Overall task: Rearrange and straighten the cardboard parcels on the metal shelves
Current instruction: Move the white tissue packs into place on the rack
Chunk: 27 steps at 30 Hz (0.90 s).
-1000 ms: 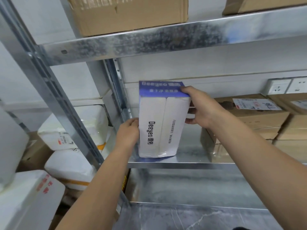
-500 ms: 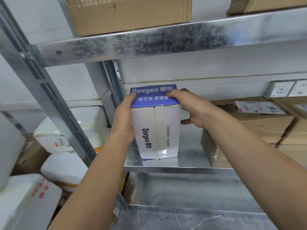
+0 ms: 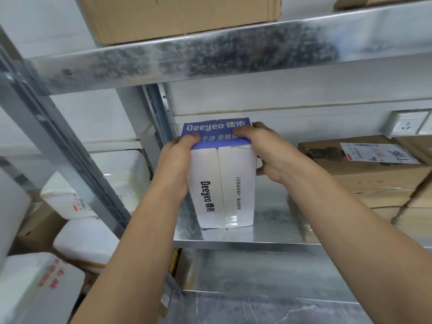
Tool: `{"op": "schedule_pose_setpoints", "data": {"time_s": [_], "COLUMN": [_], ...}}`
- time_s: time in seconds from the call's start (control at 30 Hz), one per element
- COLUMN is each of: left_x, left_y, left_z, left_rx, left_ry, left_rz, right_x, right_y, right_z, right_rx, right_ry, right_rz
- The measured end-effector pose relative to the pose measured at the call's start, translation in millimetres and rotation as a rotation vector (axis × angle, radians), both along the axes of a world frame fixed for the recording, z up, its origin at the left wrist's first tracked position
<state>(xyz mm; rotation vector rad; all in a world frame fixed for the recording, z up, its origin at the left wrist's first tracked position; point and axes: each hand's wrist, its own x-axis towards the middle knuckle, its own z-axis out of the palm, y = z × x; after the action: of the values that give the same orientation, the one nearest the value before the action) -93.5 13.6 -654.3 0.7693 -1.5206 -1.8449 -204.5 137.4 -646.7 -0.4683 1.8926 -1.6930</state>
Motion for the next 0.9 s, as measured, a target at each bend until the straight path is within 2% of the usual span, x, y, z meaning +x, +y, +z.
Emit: {"op": "schedule_pose_setpoints", "data": {"time_s": [0.9], "left_x": [-0.7], "left_y": [0.6], "left_z": [-0.2], "left_rx": [-0.012], "left_ry": [-0.006], "left_rz": [0.027], "right_x": [3.2], "right_y": [-3.0], "right_z": [1.6], "right_rx": [-0.091], "right_ry": [0.026], "right_rz": [-0.019]}}
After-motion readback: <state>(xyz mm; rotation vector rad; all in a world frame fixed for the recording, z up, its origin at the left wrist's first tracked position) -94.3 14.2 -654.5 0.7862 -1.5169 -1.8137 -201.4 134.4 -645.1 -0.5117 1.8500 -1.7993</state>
